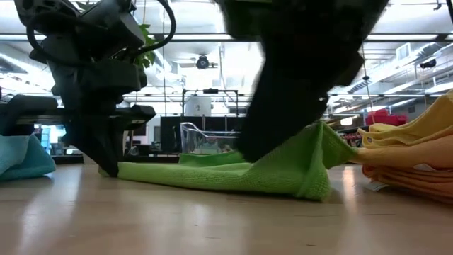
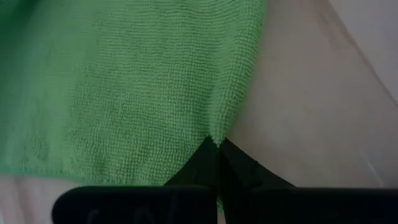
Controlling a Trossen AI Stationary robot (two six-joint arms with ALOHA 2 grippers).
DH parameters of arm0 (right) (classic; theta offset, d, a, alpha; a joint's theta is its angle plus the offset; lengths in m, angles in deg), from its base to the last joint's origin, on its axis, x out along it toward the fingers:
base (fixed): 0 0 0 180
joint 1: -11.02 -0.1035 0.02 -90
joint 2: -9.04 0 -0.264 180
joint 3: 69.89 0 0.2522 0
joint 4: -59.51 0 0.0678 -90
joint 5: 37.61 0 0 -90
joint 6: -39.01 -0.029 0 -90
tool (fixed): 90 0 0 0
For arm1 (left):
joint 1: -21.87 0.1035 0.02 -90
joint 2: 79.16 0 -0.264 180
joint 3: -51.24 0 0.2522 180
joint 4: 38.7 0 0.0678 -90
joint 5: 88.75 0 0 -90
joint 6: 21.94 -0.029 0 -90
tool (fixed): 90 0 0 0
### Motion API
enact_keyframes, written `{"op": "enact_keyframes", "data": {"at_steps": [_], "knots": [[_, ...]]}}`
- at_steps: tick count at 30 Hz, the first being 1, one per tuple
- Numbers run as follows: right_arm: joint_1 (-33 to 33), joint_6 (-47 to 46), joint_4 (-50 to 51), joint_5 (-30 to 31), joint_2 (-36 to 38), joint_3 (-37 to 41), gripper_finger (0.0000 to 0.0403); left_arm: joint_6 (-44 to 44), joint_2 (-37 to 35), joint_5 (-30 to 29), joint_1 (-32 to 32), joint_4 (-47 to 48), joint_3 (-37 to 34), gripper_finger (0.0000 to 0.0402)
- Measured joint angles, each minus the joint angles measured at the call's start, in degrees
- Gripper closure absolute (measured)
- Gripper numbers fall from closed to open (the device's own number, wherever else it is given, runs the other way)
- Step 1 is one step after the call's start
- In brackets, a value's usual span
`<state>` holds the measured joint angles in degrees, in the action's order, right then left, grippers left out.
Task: Fold microfiber towels
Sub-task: Fold the green towel on the table
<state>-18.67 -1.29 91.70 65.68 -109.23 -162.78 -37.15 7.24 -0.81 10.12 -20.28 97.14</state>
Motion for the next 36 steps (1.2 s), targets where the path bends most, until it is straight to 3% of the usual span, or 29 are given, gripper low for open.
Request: {"op": "enact_keyframes", "data": {"at_steps": [7,13,30,36], "knots": [[-5.29,-4.62,6.35,5.31,2.47,-0.04,0.026,1.54,-0.23,-0.74,0.02,0.84,0.0,0.0395],[-5.3,-4.15,8.67,6.39,2.57,0.04,0.0277,1.55,-0.23,-0.61,0.2,0.28,-0.11,0.0393],[-2.66,6.26,9.28,1.84,1.03,0.02,0.0282,4.17,-0.21,-0.53,0.33,-0.02,-0.11,0.0388],[-2.67,7.58,10.71,1.11,0.61,0.04,0.0309,4.18,-0.21,-0.56,0.35,0.09,-0.13,0.0395]]}}
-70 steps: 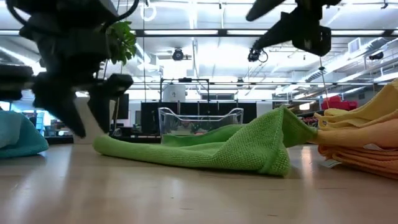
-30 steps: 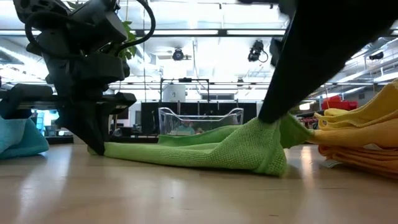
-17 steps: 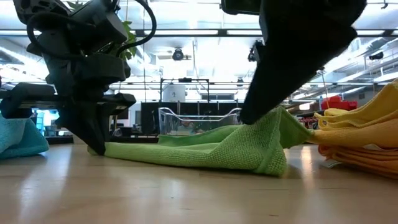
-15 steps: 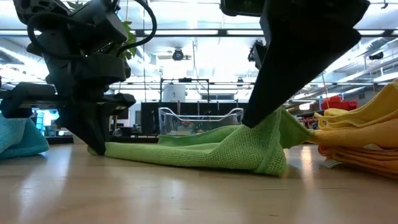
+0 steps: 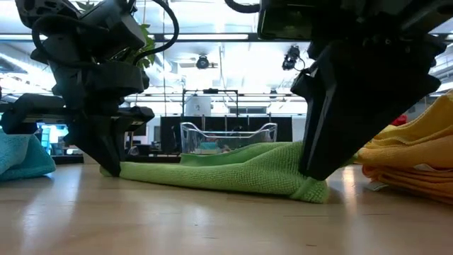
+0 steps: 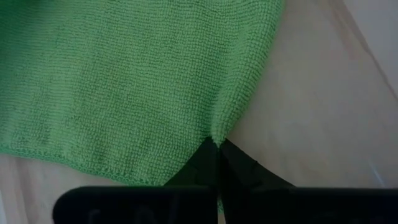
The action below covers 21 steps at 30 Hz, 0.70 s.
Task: Fold microfiber towels
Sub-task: Fold the green towel on the table
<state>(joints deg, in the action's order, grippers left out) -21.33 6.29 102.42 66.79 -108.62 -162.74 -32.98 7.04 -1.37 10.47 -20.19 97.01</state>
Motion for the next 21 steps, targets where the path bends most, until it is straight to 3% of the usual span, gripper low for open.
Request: {"op": "enact_keyframes", "data": {"at_steps": [8,21], "knots": [[-0.02,5.32,0.96,-0.97,0.0,0.0,0.0395,3.86,-0.01,-0.47,0.6,-0.78,0.0,0.0396],[-2.99,14.5,7.36,-5.53,2.82,-0.17,0.04,6.33,-14.5,-2.57,9.25,7.51,0.08,0.0396]]}}
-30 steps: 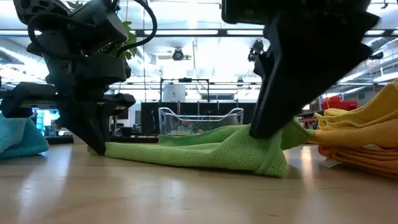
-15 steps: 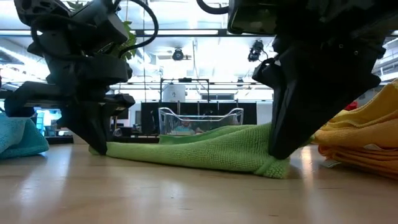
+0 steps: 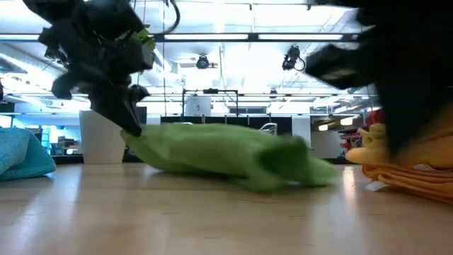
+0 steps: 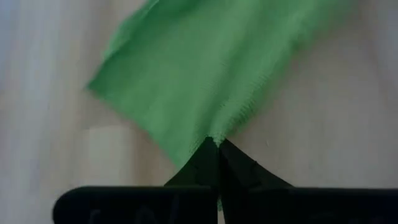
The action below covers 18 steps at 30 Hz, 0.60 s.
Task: Fold microfiber towels
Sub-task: Fold the green towel on the table
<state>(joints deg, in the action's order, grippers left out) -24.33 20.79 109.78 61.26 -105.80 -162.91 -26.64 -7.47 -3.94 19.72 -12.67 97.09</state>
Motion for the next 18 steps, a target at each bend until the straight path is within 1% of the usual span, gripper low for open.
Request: {"op": "enact_keyframes", "data": {"at_steps": [1,3,5,7,11,13,18], "knots": [[-0.6,0.71,1.05,-1.72,0.02,0.03,0.04,0.04,-0.76,-0.89,0.61,0.85,-0.22,0.0396],[-1.36,1.88,1.75,-2.81,-0.11,0.06,0.04,0.64,-2.3,-2.58,1.49,1.78,-0.38,0.0396],[-1.55,2.0,3.22,-2.78,-0.11,-0.62,0.04,0.66,-3.84,-2.34,2.38,1.3,-0.1,0.0396],[-1.3,0.94,3.4,-2.36,-0.11,-1.47,0.0398,0.65,-4.96,-1.97,2.75,2.75,-0.17,0.0396],[-0.69,-6.67,3.87,-2.43,-0.1,-4.63,0.0378,0.9,-5.04,-1.39,2.33,4.33,-0.17,0.0396],[0.78,-10.26,3.23,-2.43,-0.09,-6.26,0.0366,1.09,-4.76,-1.13,1.89,5.14,-0.17,0.0396],[5.68,-19.51,-4.3,-1.23,-0.07,-5.98,0.033,1.32,-4.47,-0.2,1.6,5.63,-0.17,0.0396]]}}
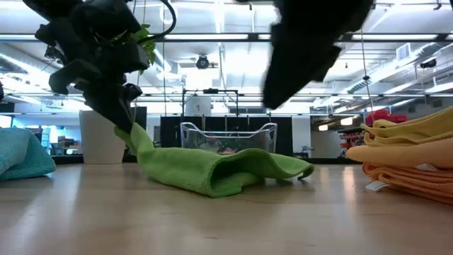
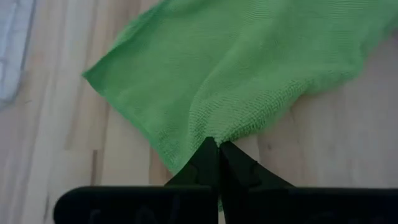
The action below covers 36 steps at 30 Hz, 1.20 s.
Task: Fold microfiber towels
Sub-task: Fold the green towel on the table
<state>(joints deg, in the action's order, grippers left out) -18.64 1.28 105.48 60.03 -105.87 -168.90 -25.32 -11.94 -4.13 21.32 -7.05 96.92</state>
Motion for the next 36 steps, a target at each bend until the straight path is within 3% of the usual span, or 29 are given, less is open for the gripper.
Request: {"op": "enact_keyframes", "data": {"at_steps": [3,6,13,22,36], "knots": [[1.47,-3.85,-4.75,0.63,-0.77,0.45,0.03,-0.24,0.0,0.72,-0.05,0.05,0.0,0.0395],[2.07,-5.47,-10.19,5.36,-2.12,0.45,0.0266,-0.59,0.0,0.72,-0.05,0.04,0.0,0.0394],[1.64,-7.32,-12.07,10.97,-4.92,0.39,0.0213,-2.11,-0.04,1.15,-0.05,1.36,-0.09,0.0394],[-0.14,-8.32,-14.66,12.57,-10.47,0.34,0.0212,-1.77,-0.04,1.22,-0.05,1.74,-0.09,0.0394],[-0.27,-8.51,-12.19,17.61,-6.83,0.01,0.0212,-1.31,-0.04,1.4,-0.05,2.27,-0.09,0.039]]}}
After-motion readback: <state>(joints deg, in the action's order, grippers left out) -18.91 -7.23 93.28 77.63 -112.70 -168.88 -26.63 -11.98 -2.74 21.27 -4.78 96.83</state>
